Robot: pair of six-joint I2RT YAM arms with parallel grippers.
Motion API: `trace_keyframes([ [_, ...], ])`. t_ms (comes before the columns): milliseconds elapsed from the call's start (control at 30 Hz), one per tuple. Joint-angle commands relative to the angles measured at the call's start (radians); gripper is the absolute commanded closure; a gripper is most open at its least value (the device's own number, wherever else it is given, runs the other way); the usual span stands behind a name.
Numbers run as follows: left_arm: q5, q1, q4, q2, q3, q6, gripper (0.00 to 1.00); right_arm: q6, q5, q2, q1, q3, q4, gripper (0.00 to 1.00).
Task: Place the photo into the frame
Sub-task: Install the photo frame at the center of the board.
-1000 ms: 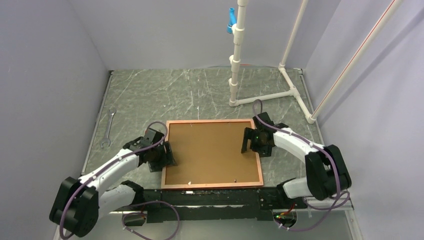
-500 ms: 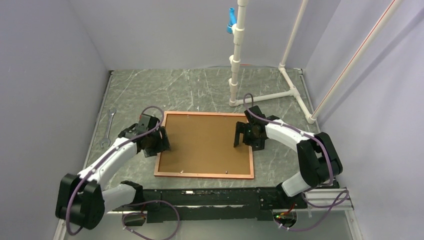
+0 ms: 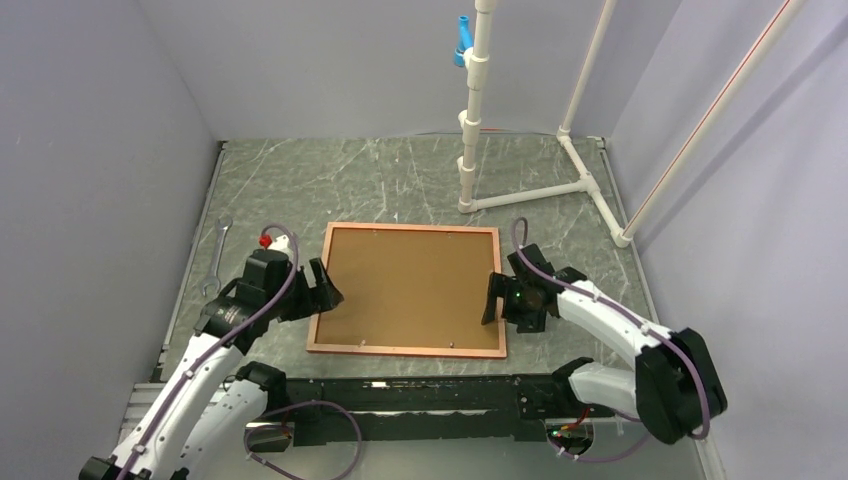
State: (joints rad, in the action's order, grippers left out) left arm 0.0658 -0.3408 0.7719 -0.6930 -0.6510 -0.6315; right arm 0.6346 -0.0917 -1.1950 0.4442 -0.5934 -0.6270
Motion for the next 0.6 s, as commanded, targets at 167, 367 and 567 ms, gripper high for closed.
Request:
trace_keyframes([
  [167, 0.184, -0.151, -0.144, 0.000, 0.030, 0.083, 0.11, 0.084, -0.055, 0.101, 0.024, 0.077, -0.021, 0.32],
  [367, 0.134, -0.313, -0.212, -0.059, -0.006, 0.108, 0.11, 0.073, -0.059, 0.059, 0.028, 0.087, 0.025, 0.48],
  [567, 0.003, -0.504, -0.235, -0.131, -0.067, 0.167, 0.02, 0.038, -0.017, 0.014, 0.028, 0.027, 0.000, 0.87],
])
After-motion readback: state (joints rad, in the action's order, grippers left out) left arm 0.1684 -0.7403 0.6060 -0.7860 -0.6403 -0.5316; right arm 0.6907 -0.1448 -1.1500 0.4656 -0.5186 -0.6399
